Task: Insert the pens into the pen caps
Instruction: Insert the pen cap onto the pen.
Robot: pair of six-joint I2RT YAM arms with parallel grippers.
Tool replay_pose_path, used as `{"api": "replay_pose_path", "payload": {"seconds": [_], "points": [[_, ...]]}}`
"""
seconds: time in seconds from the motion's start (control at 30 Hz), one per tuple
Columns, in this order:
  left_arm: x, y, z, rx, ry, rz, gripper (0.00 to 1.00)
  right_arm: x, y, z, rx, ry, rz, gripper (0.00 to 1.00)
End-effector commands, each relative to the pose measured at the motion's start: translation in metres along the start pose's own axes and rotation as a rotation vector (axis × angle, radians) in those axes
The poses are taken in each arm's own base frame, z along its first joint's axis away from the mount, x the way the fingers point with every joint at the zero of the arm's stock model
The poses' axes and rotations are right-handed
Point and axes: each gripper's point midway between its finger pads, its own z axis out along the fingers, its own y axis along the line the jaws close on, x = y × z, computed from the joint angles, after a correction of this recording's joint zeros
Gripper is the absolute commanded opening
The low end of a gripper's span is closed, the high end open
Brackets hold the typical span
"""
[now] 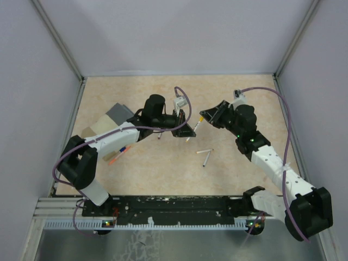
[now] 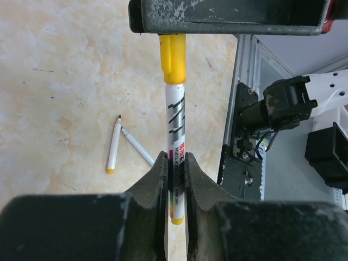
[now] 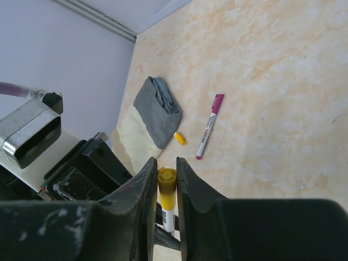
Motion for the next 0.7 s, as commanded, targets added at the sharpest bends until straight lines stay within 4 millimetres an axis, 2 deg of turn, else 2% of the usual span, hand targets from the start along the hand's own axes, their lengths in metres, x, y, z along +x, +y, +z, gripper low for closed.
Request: {"api": "replay_pose_path", "payload": {"seconds": [0.0,0.1,0.3,0.47,0.67], "points": [[-0.04,-0.015,-0.004,0.007,-0.089,0.06,0.0,-0.013,0.027,-0.001,-0.099,-0.021,-0.029,0.14],[-0.06,-0.017,-0.004,-0.008,-0.13,0.081,0.0,-0.005,0.023,-0.002,-0.094,0.007,-0.032,0.0],[-0.105,-0.031,-0.018,-0.039,-0.292,0.162,0.0,0.008,0.021,-0.004,-0.097,0.085,-0.065,0.0],[-0.136,-0.043,-0.03,-0.063,-0.372,0.219,0.0,0.043,0.021,-0.008,-0.096,0.198,-0.124,0.0],[-0.166,-0.062,-0.054,-0.097,-0.496,0.285,0.0,0.099,0.012,-0.02,-0.106,0.317,-0.068,0.0]]}}
